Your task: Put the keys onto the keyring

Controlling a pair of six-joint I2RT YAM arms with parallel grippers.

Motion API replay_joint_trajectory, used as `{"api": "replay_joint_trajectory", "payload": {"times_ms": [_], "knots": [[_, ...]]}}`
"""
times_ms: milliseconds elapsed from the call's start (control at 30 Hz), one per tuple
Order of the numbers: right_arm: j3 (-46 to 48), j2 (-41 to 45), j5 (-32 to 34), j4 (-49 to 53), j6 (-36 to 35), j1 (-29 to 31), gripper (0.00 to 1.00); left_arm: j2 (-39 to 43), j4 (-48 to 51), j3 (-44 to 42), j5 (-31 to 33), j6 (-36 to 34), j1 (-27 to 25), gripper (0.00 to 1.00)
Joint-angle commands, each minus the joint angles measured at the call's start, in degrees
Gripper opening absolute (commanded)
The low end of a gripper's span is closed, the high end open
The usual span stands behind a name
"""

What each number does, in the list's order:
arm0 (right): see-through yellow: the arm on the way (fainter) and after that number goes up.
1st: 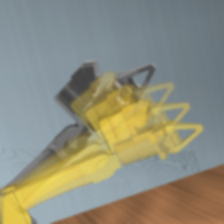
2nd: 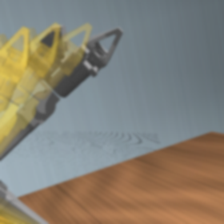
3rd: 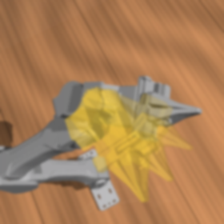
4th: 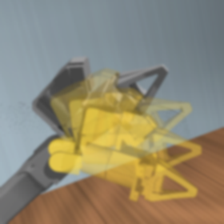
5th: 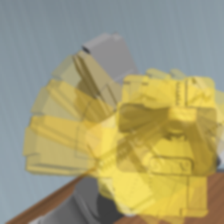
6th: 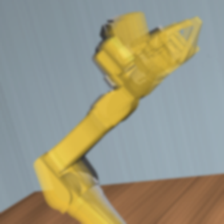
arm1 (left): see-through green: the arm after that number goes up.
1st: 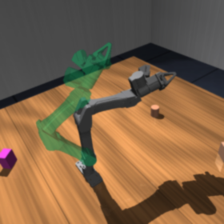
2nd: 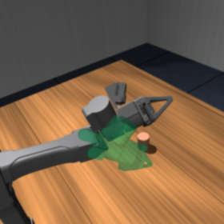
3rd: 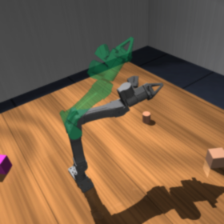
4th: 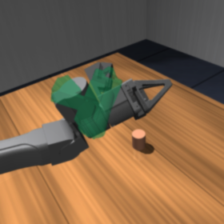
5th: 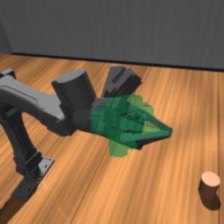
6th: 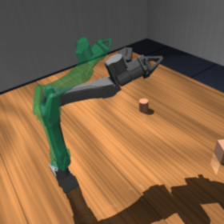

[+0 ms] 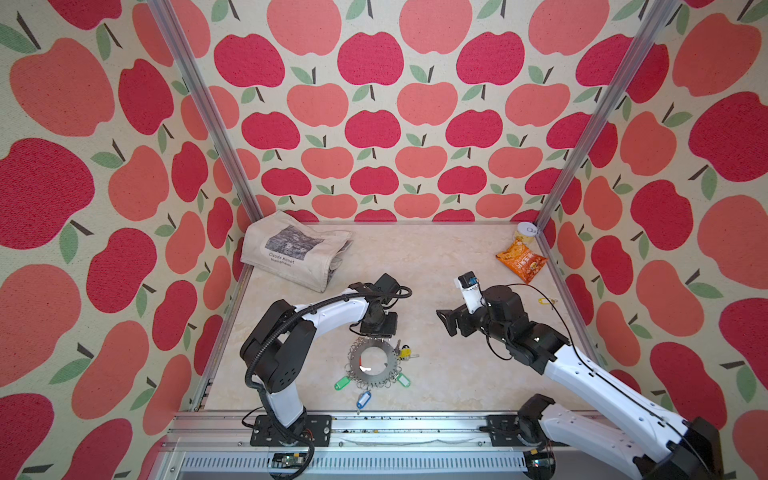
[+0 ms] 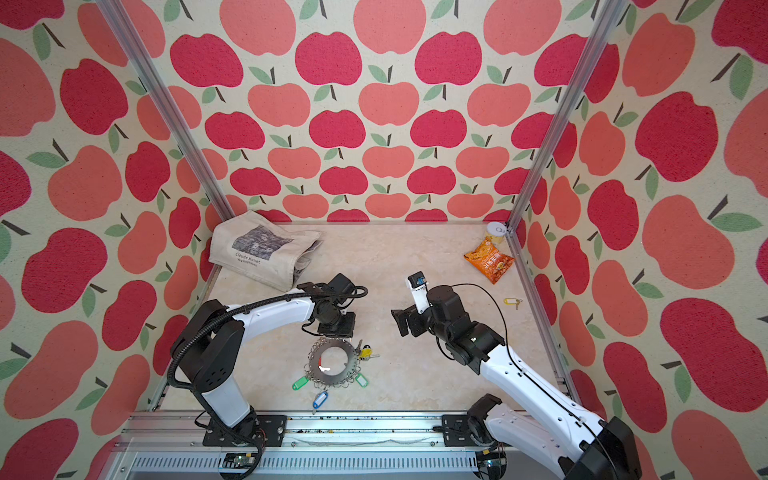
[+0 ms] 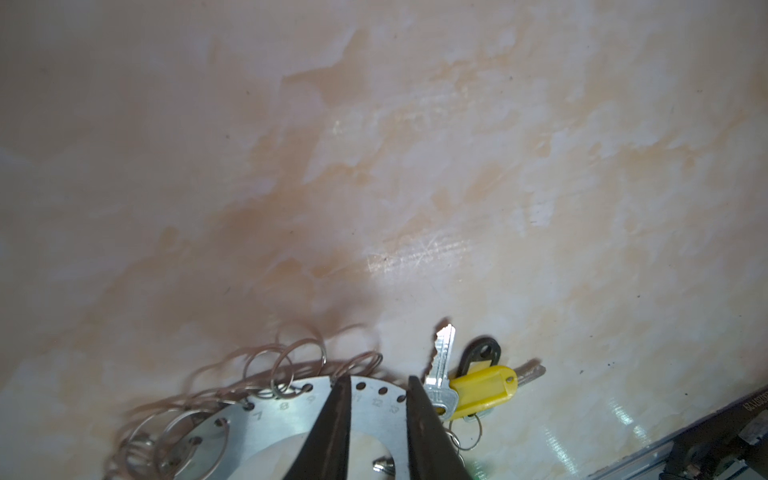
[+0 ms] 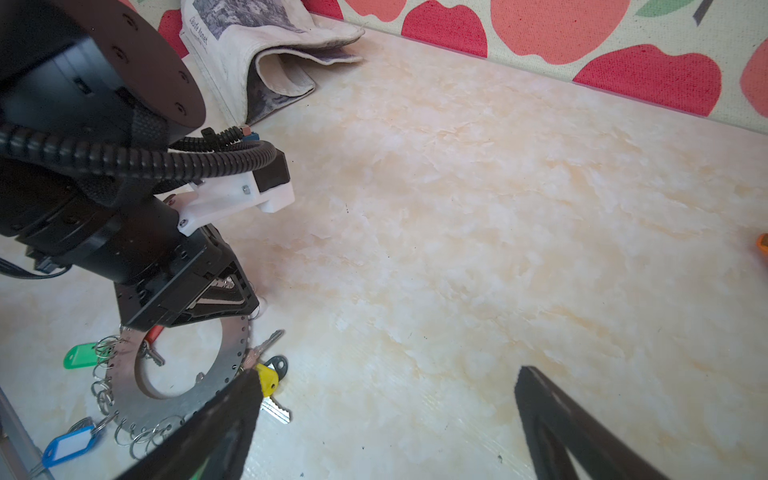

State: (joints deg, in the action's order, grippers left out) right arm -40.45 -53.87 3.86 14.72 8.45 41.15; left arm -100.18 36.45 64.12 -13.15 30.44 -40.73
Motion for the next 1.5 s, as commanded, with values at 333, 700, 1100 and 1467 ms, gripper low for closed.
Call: {"api": "replay_joint_trajectory", "payload": {"times_ms": [333, 700, 1100, 1467], "knots": [[0.5, 1.65, 1.21, 0.8, -0.67, -0.14, 0.99, -3.56, 2.85, 1.67, 1.3, -2.1, 0.91, 0.29], [0.28, 1.61, 1.43, 0.83, -0.54, -0.13, 0.99, -3.87, 2.56, 0.86, 0.71, -1.97, 1.17, 0.15], [1.02, 2.08, 1.59, -0.17, -0.09, -0.11, 0.99, -2.47, 1.4, 0.06, 1.81, -1.59, 0.95, 0.0], [3.66, 0.71, -2.8, -7.6, -0.19, -0.12, 0.99, 6.58, -3.98, -2.09, 4.09, -6.06, -1.05, 0.0]]}}
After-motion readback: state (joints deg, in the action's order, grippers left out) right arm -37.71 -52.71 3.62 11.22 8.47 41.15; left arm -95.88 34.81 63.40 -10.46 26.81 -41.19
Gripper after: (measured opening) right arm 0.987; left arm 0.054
